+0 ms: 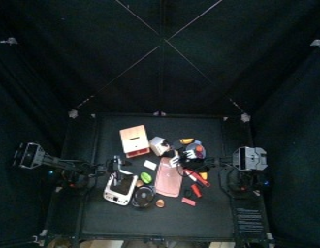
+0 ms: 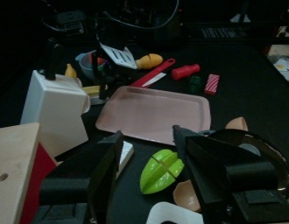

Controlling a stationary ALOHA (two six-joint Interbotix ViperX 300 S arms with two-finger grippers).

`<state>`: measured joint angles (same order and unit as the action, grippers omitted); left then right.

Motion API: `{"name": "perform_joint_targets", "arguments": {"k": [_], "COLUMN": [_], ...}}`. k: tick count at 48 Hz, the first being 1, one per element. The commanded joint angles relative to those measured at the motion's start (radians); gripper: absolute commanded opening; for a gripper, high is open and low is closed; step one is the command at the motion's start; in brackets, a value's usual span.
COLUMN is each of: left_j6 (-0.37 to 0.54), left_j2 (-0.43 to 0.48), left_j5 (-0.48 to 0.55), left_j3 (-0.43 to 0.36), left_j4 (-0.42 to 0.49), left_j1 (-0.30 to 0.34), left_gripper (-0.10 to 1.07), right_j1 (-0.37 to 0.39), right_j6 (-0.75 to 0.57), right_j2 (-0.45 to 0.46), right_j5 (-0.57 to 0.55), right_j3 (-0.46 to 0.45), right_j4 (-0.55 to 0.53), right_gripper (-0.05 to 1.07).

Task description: Grab egg sushi

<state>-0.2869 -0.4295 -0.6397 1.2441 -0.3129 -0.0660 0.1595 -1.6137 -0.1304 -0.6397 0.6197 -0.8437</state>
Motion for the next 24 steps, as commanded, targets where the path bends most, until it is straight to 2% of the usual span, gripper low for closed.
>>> {"name": "perform_joint_targets", "arguments": {"k": [1,9,24], "left_j6": [0.000,0.000,0.000], "left_j2": [-0.002,0.000,-0.002], "left_j5": [-0.005,-0.005,-0.005], "left_j3": [-0.011,-0.009,-0.009], "left_j4": [0.000,0.000,-0.002], "left_j1": [-0.002,0.000,0.000], "left_gripper": [0.86,0.86,0.86], "right_j1": [0.008,0.012,0.021], "right_j6": [-0.002,-0.002,-0.002], "right_j2": [0.025,0.025,0.026], "right_j5": [0.005,0.005,0.005], "right_j3": [-0.008,-0.006,-0.006], "right_j4": [-0.003,-0.002,0.009], "right_gripper": [0.85,0.82,0.58]}}
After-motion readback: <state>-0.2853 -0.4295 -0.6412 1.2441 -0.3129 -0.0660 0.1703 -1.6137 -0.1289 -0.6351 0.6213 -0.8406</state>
